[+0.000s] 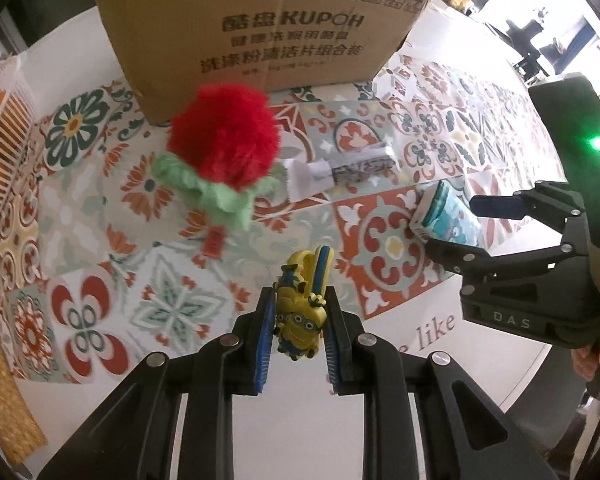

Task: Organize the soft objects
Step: 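Grasp the yellow minion toy with the left tool while the right tool grasps the teal tissue pack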

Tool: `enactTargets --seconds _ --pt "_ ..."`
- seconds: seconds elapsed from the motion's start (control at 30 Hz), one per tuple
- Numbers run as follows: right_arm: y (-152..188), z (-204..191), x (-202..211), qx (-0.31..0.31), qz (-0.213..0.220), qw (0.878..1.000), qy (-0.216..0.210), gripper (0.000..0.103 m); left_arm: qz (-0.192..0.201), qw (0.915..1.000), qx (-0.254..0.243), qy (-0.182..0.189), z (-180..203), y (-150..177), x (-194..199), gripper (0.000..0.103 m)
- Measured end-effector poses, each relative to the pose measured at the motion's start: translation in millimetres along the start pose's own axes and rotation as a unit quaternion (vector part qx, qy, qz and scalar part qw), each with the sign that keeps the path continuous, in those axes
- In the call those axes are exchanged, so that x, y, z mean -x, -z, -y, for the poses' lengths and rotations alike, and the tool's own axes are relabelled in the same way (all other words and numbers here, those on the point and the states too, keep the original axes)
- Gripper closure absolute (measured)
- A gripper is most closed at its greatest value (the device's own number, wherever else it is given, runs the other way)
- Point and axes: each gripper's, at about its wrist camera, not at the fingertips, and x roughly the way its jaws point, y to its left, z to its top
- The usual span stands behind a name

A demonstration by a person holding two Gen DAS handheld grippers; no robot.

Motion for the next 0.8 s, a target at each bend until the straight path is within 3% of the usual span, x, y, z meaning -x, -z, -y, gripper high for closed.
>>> enactTargets --seconds 0.37,0.8 --pt "0 35 -12 0.012 0.007 0.999 -0.038 0.041 -0.006 0.9989 0.045 0.013 17 -5 -18 0.08" --pt "-18 53 -35 0.036 0.003 0.999 -0.04 0.041 -0.005 0.9979 0.065 -0.006 22 -6 -25 0.08"
